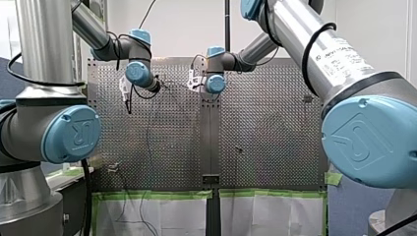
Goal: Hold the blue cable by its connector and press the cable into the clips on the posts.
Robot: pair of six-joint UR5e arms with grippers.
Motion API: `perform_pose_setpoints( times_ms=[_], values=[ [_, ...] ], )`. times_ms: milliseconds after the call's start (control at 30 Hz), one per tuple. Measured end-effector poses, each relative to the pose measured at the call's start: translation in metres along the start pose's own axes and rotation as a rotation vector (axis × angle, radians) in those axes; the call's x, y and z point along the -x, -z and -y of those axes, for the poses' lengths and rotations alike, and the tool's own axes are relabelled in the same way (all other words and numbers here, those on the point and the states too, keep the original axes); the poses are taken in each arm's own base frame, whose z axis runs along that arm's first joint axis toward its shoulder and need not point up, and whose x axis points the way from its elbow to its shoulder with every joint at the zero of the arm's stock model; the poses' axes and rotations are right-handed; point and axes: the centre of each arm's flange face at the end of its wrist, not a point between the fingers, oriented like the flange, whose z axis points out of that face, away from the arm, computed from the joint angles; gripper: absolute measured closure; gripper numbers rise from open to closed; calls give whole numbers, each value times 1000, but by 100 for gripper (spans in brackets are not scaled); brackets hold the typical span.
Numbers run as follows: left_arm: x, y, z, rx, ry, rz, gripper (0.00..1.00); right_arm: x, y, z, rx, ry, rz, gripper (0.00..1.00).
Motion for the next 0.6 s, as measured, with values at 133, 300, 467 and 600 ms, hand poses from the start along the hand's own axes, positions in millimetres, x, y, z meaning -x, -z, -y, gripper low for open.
perform_pose_setpoints(
  times_ms=[133, 300, 467, 600],
  values=[
    [-4, 2, -2, 6, -8, -35, 0, 0, 0, 0, -1, 0, 1, 100],
    [-9, 3, -6, 18, -17, -69, 0, 1, 0, 1, -2, 0, 1, 100],
    [-8, 2, -9, 26, -20, -75, 0, 1, 0, 1, -2, 0, 1, 100],
    [-3, -1, -8, 26, -24, -64, 0, 0, 1, 1, -2, 0, 1, 100]
  ],
)
